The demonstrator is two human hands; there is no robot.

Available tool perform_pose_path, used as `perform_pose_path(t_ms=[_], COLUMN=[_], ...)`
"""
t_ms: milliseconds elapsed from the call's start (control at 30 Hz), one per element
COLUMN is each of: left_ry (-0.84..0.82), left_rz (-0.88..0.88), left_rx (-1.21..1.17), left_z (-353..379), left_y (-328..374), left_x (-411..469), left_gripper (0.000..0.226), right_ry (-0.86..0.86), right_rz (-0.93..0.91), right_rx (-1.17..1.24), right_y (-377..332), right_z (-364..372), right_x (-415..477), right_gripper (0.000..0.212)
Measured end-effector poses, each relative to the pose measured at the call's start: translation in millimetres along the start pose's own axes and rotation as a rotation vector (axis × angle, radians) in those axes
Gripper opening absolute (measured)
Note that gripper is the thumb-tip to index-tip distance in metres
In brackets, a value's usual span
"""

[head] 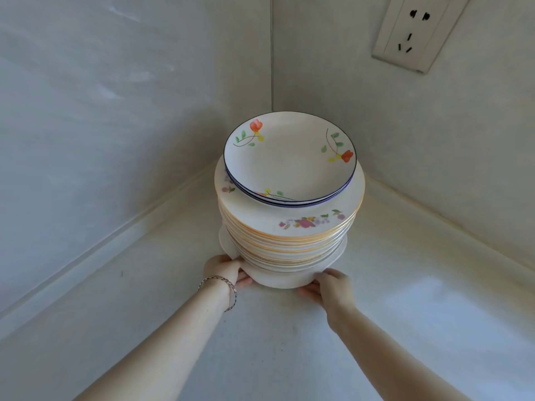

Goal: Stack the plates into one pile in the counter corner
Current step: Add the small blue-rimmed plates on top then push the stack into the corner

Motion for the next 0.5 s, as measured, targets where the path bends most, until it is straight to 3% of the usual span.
perform_pose_path(t_ms=[233,333,400,500], left_ry=[-0.037,0.019,0.046,0.071], left_rz=[0.002,0.031,0.053,0.057], left_rx=[-0.073,-0.094,-0.090,-0.106], left_z=[1.6,4.7,7.5,11.4], left_y=[-3.7,-1.6,2.3,9.9], left_x=[7.5,8.5,11.2,18.6], left_gripper=[0.015,0.022,0.011,0.031], right_ry=[0.028,0.026,0.020,0.023], right_rz=[0.005,0.005,0.000,-0.012], right_rx=[0.022,0.026,0.029,0.027], right_y=[-6.2,-9.4,-11.8,-19.2], right_z=[4.0,4.5,6.9,12.0], right_x=[6.1,10.4,13.5,18.6], right_gripper=[0.019,0.016,0.015,0.015])
Point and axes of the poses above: each hand's wrist, its own x-axis towards the middle knuckle, its own z-axis out of the palm, y = z × x, the point moved 7 cm from there along x, towards the middle knuckle, and after that the axes turned 15 degrees about z, right-handed, at the moved point
